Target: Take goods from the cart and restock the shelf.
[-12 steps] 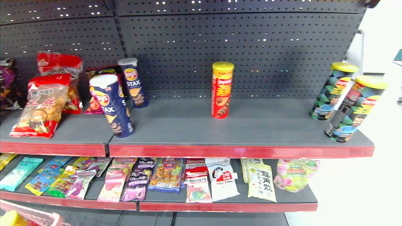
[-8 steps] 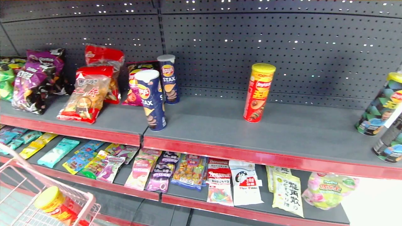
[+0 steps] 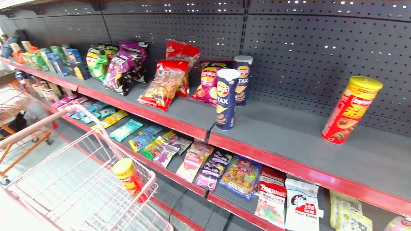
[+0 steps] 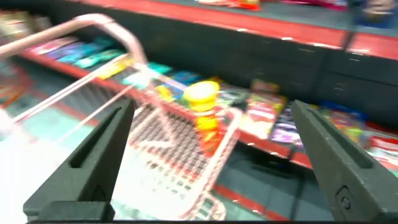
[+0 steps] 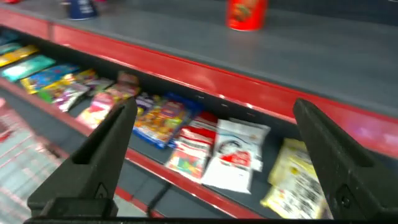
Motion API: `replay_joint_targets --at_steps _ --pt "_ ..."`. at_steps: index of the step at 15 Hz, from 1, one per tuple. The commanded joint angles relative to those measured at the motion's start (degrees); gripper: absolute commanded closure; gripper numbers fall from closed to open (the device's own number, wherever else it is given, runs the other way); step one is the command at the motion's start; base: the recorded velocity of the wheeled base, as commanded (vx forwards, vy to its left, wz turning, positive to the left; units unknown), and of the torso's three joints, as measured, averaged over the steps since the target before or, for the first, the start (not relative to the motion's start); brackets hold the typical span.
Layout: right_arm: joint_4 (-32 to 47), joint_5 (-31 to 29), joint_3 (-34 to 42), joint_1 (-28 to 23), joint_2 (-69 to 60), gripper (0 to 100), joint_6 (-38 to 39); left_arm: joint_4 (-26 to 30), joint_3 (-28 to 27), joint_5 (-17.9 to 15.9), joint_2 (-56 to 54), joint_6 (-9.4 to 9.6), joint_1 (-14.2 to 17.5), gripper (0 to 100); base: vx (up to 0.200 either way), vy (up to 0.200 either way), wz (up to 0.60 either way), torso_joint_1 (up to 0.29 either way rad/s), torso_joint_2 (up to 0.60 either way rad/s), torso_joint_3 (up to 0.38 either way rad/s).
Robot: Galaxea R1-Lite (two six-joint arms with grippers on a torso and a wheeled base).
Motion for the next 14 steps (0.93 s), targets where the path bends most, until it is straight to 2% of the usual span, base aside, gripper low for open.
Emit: replay_joint_targets --at_steps 1,2,7,14 --pt "0.0 0.0 0.0 -0.1 0.0 0 0.0 0.0 0.0 0.1 0.0 0.00 0.0 0 0.000 0.000 0.60 0.002 0.00 -0.002" --pt "0.0 0.0 0.0 0.0 0.0 0 0.0 0.0 0.0 0.1 0.0 0.00 0.0 0 0.000 0.000 0.60 -0.002 0.00 0.002" --pt "0.0 -0.1 0.1 0.0 0.0 0 0.0 0.0 0.0 0.1 0.0 -0.09 0.0 0 0.000 0.000 0.00 0.000 0.00 0.000" --pt "0.0 -0.1 0.1 -0.1 0.0 0 0.1 0.0 0.0 0.1 0.0 0.00 0.0 0 0.000 0.000 0.00 -0.140 0.35 0.194"
